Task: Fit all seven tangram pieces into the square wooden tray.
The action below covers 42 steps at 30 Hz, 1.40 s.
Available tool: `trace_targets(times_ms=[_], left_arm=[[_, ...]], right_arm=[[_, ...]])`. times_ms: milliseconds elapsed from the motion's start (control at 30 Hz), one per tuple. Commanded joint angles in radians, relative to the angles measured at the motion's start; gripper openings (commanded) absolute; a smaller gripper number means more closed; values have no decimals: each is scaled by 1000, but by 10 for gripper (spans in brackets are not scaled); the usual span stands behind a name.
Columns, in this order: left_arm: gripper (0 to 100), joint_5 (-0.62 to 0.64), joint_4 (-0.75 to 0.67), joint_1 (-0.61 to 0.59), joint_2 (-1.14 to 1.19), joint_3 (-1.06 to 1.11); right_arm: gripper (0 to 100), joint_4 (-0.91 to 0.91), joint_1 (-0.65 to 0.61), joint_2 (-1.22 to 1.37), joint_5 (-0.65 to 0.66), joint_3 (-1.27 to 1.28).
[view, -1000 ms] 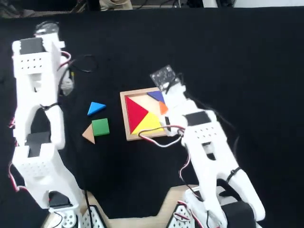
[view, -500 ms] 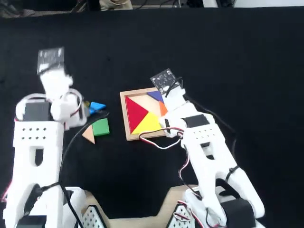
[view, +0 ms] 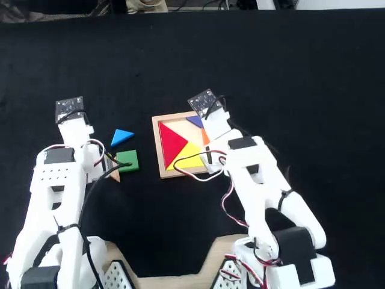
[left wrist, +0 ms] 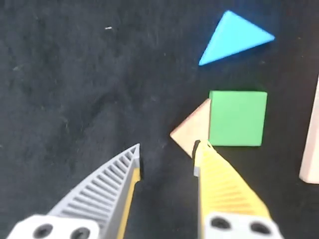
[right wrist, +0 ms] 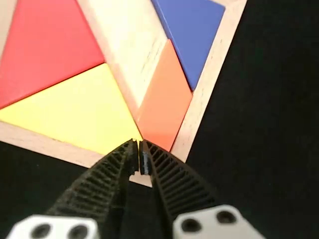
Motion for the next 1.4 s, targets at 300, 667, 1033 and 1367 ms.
trace_targets(times_ms=[300, 667, 1033, 1367], left_arm=[[209, 114, -95, 136, 222, -44], [209, 5, -91, 31, 321, -125], [209, -172, -86, -16, 333, -182], [210, -169, -92, -7, 334, -165]], right_arm=[[11, -5, 17, -2, -2, -59], [11, -5, 17, -2, 0, -59], [11, -5, 15, -2, 0, -59], [11, -5, 15, -2, 0, -58]])
